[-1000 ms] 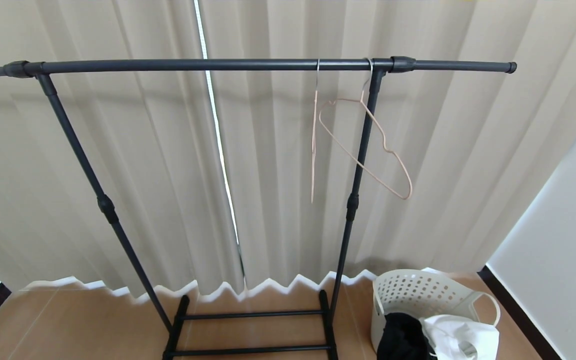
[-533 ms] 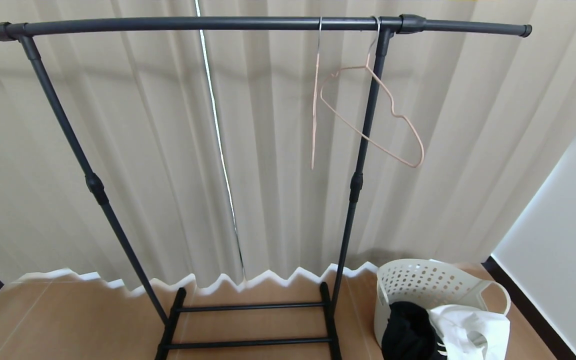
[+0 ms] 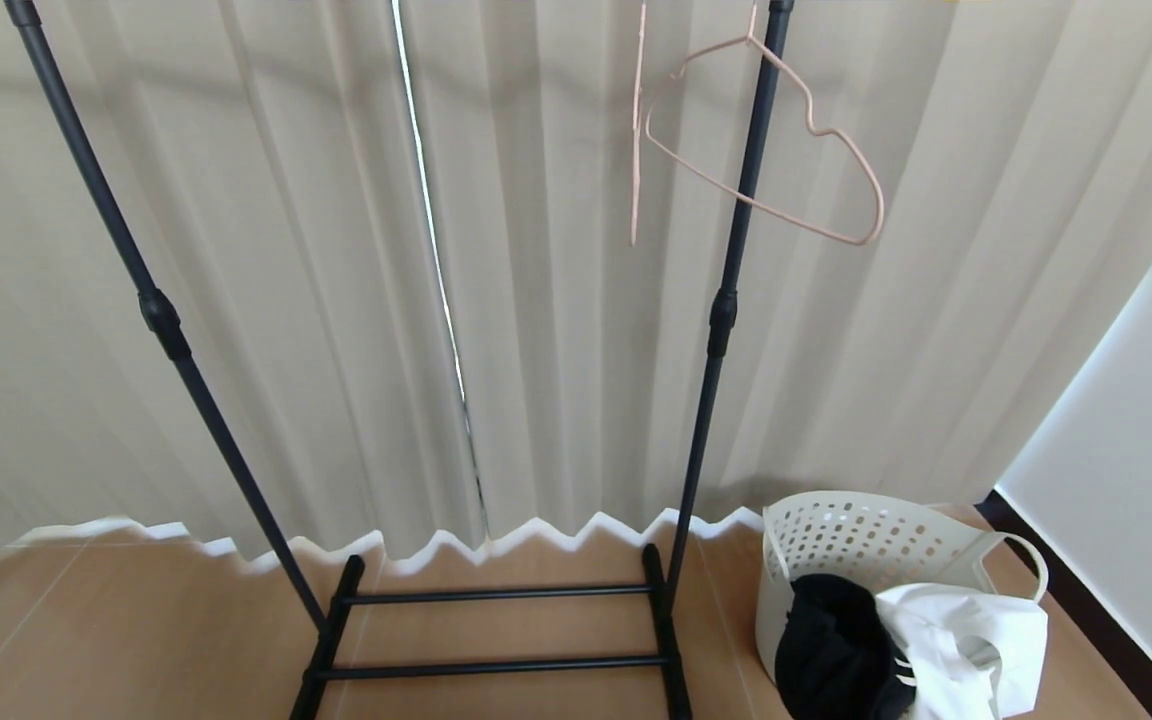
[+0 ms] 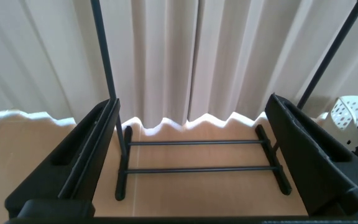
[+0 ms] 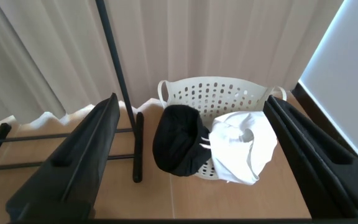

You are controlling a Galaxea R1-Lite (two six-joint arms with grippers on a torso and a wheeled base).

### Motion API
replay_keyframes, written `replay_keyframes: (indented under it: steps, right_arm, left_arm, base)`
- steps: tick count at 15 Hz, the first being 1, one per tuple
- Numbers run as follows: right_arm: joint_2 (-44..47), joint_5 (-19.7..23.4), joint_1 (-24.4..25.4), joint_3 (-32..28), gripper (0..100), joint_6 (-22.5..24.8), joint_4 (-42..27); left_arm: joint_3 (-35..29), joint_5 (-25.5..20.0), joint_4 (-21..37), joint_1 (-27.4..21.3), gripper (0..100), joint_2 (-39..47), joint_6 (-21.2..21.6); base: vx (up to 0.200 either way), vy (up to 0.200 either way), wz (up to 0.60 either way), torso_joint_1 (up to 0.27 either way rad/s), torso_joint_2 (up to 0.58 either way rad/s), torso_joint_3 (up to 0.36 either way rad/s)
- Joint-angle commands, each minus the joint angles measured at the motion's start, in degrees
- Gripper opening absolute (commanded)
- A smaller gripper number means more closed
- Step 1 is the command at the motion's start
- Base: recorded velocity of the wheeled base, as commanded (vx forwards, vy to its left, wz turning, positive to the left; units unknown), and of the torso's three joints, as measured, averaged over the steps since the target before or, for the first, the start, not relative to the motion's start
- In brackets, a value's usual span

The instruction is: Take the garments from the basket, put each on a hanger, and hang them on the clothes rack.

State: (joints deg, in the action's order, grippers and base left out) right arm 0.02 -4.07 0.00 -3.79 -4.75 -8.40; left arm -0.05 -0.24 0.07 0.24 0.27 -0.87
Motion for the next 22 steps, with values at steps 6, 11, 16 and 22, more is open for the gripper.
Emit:
replay_keyframes:
  steps: [6,11,16,22]
  right_arm:
    - [0.1,-0.1,0.0,0.0,100,0.0,0.0]
    - [0.1,0.0,0.0,0.0,100,0.0,0.0]
    - [0.1,0.0,0.0,0.0,100,0.0,0.0]
    - [0.1,0.0,0.0,0.0,100,0.0,0.0]
  left_arm:
    - [0.0,0.0,0.0,0.0,100,0.0,0.0]
    - [0.0,0.0,0.0,0.0,100,0.0,0.0]
    - [0.0,0.0,0.0,0.0,100,0.0,0.0]
    - [0.0,0.0,0.0,0.0,100,0.0,0.0]
  base:
    - [0.000,0.000,0.00,-0.019,0.34,0.314]
    - [0.000,0.000,0.00,0.001,0.07,0.072]
    - [0.000,0.000,-0.36,-0.001,0.00,0.000]
    - [0.000,0.000,-0.30,0.002,0.00,0.004]
